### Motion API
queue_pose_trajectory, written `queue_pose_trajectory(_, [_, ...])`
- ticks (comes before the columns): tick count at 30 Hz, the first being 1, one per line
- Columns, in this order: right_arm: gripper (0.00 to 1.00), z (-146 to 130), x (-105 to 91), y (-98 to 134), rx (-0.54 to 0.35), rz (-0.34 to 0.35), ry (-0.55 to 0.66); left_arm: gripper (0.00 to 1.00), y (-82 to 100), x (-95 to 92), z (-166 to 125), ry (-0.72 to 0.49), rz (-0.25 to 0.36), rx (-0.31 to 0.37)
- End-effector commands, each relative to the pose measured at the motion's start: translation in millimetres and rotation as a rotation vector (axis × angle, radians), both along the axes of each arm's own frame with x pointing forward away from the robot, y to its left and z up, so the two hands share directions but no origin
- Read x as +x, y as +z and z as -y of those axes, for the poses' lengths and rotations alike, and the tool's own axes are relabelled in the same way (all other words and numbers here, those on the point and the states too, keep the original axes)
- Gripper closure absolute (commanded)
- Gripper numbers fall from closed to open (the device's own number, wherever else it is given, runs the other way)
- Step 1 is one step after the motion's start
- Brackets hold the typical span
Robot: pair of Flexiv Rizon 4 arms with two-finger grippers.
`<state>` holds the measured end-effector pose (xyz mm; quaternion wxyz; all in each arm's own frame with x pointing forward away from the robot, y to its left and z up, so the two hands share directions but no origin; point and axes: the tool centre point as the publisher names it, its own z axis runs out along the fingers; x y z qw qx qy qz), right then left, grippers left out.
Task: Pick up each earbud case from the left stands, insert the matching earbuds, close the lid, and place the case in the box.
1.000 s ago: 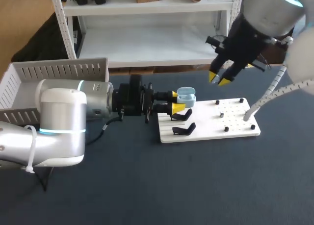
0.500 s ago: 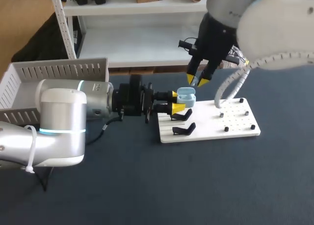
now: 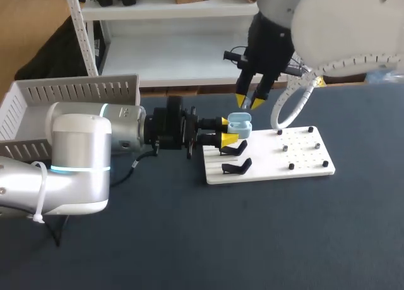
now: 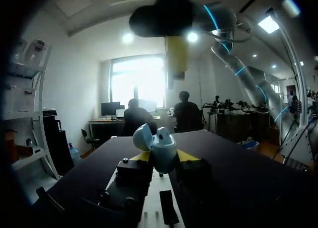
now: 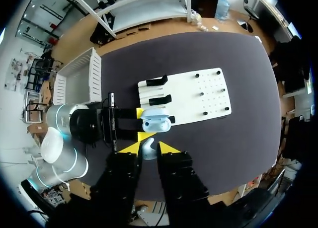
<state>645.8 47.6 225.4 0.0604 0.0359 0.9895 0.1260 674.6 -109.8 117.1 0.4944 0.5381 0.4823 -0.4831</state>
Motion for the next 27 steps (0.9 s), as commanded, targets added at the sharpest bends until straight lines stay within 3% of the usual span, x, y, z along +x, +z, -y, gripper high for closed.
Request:
queue_pose_trajectory(1, [1.0,-11.4,5.2,2.2,-0.03,0.009,0.044,1.0,-0.8,0.2,0.2,0.001,0.001,-0.003])
queue_pose_trajectory(8, [1.0,-20.9,3.4,-1.4,-0.045,-0.008,0.181,1.0,-0.8,0.2,0.2,0.001,0.001,-0.003])
queue_pose_trajectory(15, [1.0,-19.5,6.8,-12.1,0.0,-0.042,0.2,1.0,-0.8,0.2,0.2,0.001,0.001,-0.003])
queue_pose_trajectory(27, [1.0,-18.4,2.4,-24.1,-0.013,-0.062,0.239,1.0,-0.8,0.2,0.2,0.001,0.001,-0.003])
